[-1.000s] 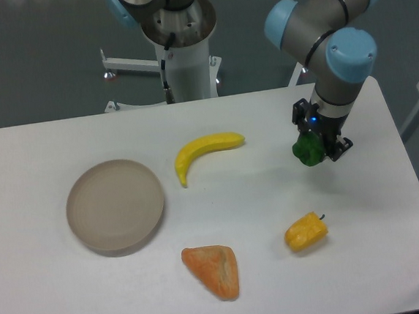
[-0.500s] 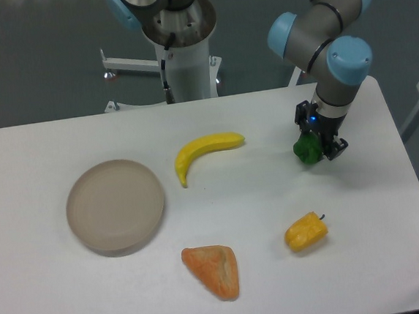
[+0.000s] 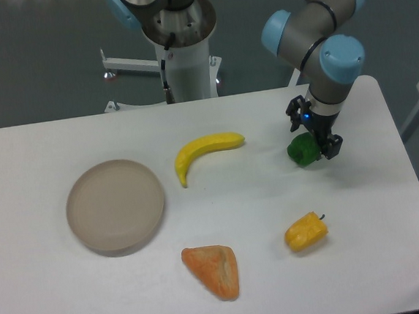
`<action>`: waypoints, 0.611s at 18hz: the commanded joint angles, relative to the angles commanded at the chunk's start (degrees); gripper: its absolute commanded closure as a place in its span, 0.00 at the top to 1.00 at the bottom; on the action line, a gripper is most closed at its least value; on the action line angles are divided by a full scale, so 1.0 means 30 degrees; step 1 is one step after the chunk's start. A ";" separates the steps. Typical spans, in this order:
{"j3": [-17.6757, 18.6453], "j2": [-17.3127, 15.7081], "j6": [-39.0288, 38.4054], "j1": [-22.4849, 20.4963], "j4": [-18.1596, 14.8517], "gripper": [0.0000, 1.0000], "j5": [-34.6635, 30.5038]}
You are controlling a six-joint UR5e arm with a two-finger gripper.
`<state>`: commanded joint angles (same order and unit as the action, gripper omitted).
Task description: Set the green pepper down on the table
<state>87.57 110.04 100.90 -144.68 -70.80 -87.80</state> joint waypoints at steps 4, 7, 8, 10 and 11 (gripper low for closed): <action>-0.2557 0.0205 -0.1428 0.1319 -0.2239 1.00 -0.0029; -0.3174 0.0467 -0.3425 0.2431 -0.2241 1.00 -0.0174; -0.3292 0.0585 -0.3748 0.2551 -0.2241 1.00 -0.0524; -0.3701 0.0994 -0.4422 0.2988 -0.2298 1.00 -0.0907; -0.3558 0.1025 -0.4541 0.3224 -0.2270 1.00 -0.0908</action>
<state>76.90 113.11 87.28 -135.01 -77.61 -90.53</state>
